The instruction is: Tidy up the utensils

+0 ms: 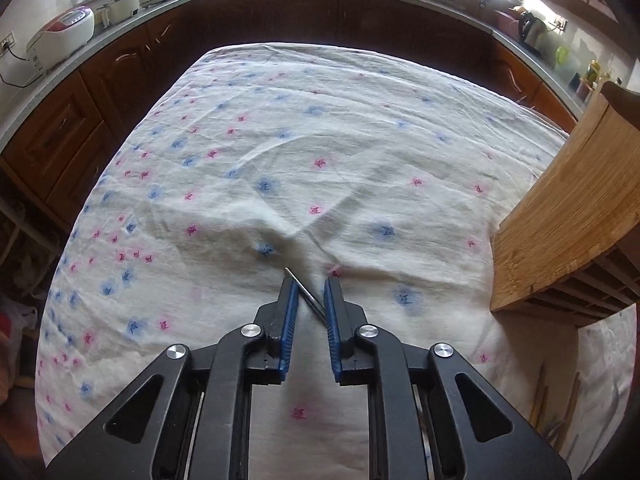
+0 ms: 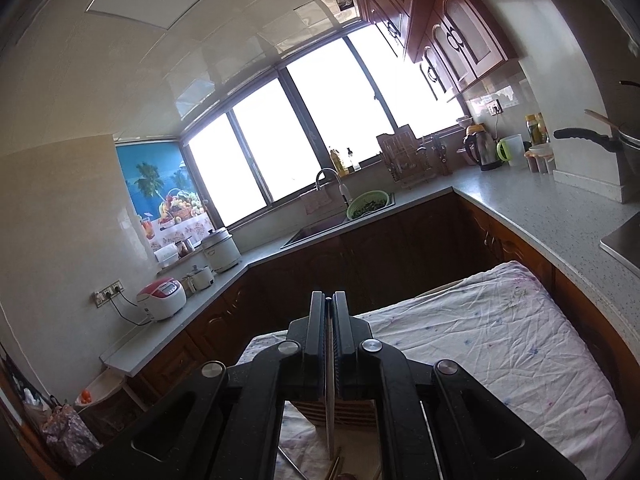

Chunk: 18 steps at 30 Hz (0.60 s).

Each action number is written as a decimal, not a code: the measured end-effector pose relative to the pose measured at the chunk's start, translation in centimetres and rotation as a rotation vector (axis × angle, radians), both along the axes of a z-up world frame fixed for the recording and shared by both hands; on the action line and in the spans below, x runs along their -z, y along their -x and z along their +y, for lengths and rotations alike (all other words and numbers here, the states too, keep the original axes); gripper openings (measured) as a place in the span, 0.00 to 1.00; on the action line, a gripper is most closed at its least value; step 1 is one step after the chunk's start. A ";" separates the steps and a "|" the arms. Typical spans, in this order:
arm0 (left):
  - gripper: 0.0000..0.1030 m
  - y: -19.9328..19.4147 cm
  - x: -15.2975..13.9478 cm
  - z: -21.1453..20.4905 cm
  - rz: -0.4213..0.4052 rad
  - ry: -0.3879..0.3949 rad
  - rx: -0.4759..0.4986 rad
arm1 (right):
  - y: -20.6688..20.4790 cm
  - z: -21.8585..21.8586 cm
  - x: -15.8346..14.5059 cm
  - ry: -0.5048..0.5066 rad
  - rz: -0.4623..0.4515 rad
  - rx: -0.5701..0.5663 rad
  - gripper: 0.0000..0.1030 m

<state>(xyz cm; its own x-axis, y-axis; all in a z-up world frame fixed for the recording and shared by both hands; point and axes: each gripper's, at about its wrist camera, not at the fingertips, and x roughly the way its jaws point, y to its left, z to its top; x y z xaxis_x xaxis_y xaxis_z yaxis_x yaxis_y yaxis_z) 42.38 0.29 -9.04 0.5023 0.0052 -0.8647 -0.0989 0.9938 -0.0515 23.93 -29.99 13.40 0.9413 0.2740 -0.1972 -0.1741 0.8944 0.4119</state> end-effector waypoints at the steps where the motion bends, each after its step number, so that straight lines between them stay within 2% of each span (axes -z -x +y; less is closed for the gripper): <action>1: 0.07 -0.1 0.0 0.3 0.002 0.032 0.001 | 0.0 -0.1 0.1 -0.003 0.003 0.001 0.03; 5: 0.00 1.1 -0.8 1.3 -0.001 0.153 0.010 | 0.3 0.2 0.3 -0.009 0.010 -0.004 0.03; 10: 0.00 2.9 -2.6 1.8 -0.030 0.220 0.041 | 0.9 0.5 0.1 -0.007 0.004 -0.011 0.03; 13: 0.00 2.3 -2.4 2.1 0.022 0.253 0.044 | 1.1 0.8 0.0 -0.005 0.001 -0.018 0.03; 15: 0.01 1.6 -1.9 2.1 0.052 0.242 0.023 | 1.2 1.0 0.0 -0.003 -0.001 -0.023 0.03; 17: 0.09 1.0 -1.3 1.5 0.065 0.215 0.020 | 1.3 1.1 0.1 -0.003 -0.003 -0.027 0.03; 18: 0.09 0.8 -1.0 1.0 0.073 0.192 0.023 | 1.3 1.1 0.1 -0.003 -0.003 -0.029 0.03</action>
